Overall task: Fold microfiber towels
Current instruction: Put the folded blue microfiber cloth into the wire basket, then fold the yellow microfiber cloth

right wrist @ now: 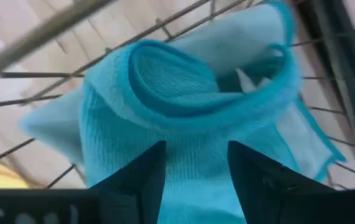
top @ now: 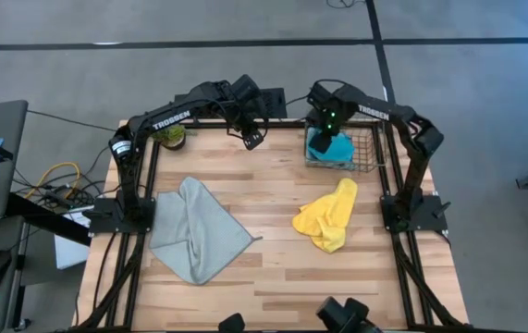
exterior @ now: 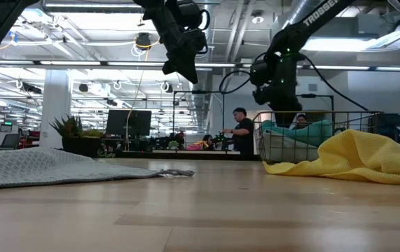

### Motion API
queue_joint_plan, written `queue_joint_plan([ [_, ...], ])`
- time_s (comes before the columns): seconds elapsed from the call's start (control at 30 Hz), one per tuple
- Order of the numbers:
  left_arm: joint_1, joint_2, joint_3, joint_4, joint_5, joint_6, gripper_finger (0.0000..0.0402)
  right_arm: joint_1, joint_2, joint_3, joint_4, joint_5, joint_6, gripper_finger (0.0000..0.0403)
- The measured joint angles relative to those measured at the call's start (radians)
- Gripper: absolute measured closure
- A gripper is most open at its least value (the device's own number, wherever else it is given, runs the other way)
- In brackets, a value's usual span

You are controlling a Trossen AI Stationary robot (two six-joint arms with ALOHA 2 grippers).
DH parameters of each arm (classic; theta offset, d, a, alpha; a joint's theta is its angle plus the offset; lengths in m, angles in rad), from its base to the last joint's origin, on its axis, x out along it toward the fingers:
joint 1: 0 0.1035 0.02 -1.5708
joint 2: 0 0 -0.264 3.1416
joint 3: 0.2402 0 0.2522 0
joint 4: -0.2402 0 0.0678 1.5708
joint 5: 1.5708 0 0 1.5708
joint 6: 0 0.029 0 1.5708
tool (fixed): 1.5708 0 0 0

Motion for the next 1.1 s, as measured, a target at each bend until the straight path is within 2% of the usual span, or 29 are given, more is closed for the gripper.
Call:
queue_joint_plan([
  [0.43, 0.000, 0.000, 0.000, 0.000, 0.000, -0.014, 0.0401, 0.025, 0.015, -0.027, 0.148, -0.002, 0.000, 0.0214],
  [0.73, 0.000, 0.000, 0.000, -0.004, 0.000, -0.018, 0.0401, 0.040, 0.031, -0.035, 0.176, 0.027, 0.000, 0.0216],
  [0.9, 0.000, 0.000, 0.000, -0.006, 0.000, -0.024, 0.0401, 0.041, -0.029, -0.035, 0.156, 0.032, 0.035, 0.0214],
  [1.1, 0.000, 0.000, 0.000, -0.006, 0.000, -0.026, 0.0401, 0.039, -0.185, -0.035, 0.152, 0.096, 0.068, 0.0215],
])
